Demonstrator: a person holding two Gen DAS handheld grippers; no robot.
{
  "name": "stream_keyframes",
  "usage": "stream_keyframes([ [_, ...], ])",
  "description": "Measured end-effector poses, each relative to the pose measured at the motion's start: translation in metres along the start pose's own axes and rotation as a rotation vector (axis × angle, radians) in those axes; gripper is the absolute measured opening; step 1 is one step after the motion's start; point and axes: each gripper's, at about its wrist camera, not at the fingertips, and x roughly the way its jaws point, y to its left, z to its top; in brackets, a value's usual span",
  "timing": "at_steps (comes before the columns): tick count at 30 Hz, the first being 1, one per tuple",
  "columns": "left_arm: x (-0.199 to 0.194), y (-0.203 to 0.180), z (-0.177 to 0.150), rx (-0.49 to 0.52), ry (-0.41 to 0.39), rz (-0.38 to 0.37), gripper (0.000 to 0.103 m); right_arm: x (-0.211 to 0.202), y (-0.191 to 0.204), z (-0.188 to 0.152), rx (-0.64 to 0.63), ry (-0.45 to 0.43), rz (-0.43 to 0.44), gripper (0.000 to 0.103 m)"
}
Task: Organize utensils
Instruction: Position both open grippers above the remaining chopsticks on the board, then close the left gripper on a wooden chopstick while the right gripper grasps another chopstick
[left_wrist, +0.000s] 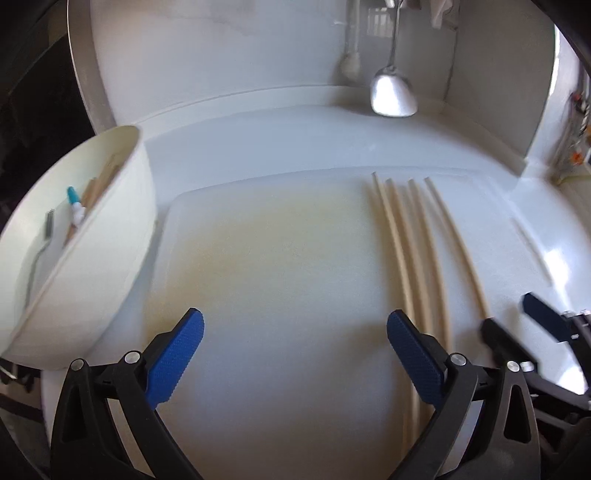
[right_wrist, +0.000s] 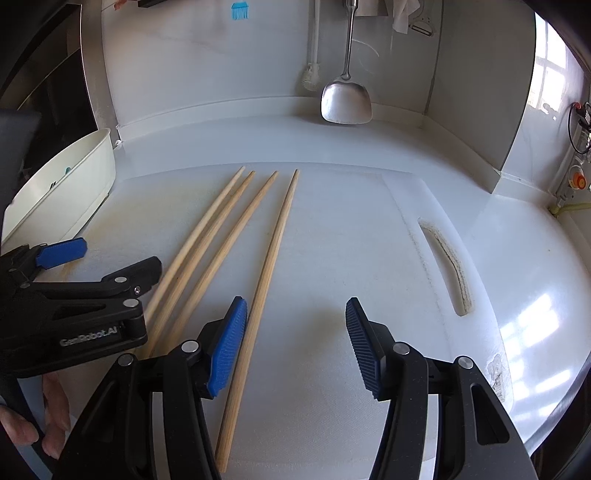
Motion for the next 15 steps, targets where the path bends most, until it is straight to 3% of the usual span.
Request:
stream_keyframes([
  [3,-0.002,0.010,-0.001,-0.053,0.016,-0.050,0.097,-0.001,-0.001,-0.001,0.002,-0.006,0.002,0.053],
  [8,-0.016,0.017,0.001,-0.096,-0.038,-0.077,0.097,-0.002,-0.002,-0.001,-0.004,-0.010,-0.001,0.053],
  [15,-0.012,0.000,0.005,-0.028,-0.015,-0.111,0.097,-0.002,-0.001,-0.001,-0.005,-0.007,-0.001,0.053],
])
